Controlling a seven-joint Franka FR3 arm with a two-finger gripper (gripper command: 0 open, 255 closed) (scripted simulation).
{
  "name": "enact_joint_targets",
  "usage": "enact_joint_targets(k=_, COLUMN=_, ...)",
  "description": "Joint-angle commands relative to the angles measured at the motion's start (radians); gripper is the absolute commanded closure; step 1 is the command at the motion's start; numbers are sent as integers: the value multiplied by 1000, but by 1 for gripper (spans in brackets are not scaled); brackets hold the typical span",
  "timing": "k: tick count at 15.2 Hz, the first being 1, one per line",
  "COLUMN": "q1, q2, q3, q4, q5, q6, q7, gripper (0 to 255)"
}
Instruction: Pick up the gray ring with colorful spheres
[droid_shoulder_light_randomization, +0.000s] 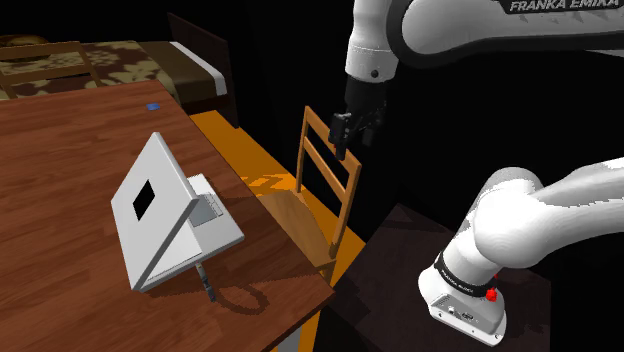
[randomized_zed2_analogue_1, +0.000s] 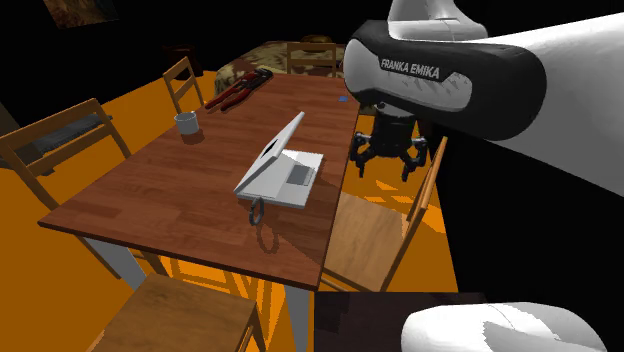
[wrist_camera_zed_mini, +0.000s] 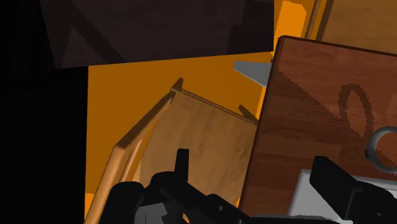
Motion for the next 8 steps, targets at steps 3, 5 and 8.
enact_joint_targets(k=3, q1=17, q2=76, q3=85, q4=-6, q5=38, q6=107, q7=88, gripper=0)
enact_joint_targets(k=5, q1=23, q2=122, q3=129, q4=-1, q5=51, q6=160, q7=133, gripper=0)
enact_joint_targets(k=8, q1=27, q2=201, q3=196, q4=17, q5=59, q6=239, q7=203, gripper=0)
